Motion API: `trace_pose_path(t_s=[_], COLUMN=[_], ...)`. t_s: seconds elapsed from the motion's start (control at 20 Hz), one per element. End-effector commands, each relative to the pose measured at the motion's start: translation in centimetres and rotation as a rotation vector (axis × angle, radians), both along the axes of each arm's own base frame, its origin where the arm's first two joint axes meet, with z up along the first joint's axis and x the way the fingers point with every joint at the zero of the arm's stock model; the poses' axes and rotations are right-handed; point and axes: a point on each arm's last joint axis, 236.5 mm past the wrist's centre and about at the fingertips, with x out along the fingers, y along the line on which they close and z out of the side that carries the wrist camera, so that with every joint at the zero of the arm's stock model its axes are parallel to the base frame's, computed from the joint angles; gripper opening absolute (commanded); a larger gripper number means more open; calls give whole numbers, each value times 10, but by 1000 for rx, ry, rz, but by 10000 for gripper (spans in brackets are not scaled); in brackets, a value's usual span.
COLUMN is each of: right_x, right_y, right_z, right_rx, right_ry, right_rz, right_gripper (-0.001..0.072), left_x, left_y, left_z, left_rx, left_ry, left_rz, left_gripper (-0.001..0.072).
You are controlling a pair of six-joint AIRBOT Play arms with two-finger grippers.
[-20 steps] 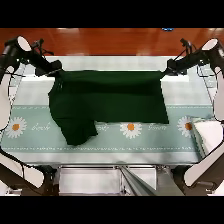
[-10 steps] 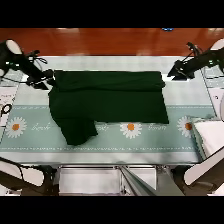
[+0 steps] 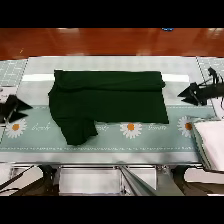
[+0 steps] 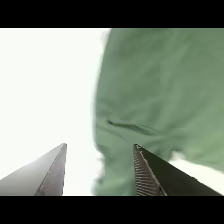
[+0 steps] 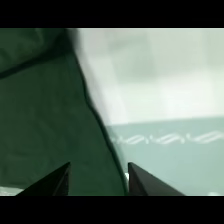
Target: Fold the shirts.
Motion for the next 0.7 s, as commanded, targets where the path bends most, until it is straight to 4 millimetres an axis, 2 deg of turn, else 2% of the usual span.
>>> trace_pose_path(t_s=[0.0, 0.1, 0.2, 0.35, 0.65], right_x=[-27, -34, -37, -38, -39], right_y=[14, 21, 24, 26, 27], right_z=[-3, 3, 8, 9, 9], right_rx=[44, 54, 54, 58, 59], right_ry=[-63, -80, -90, -89, -88], right_rz=[-106, -98, -83, -74, -66], right_gripper=[417, 417, 417, 417, 416], left_x=[-33, -43, -44, -37, -20], left_y=[-13, -26, -40, -65, -102], left_z=[-33, -54, -63, -69, -93], left_rx=[-161, -171, -165, -141, -136], left_ry=[-50, -23, -13, -5, 44], left_rz=[201, 203, 161, 50, -17], left_gripper=[506, 506, 506, 506, 506])
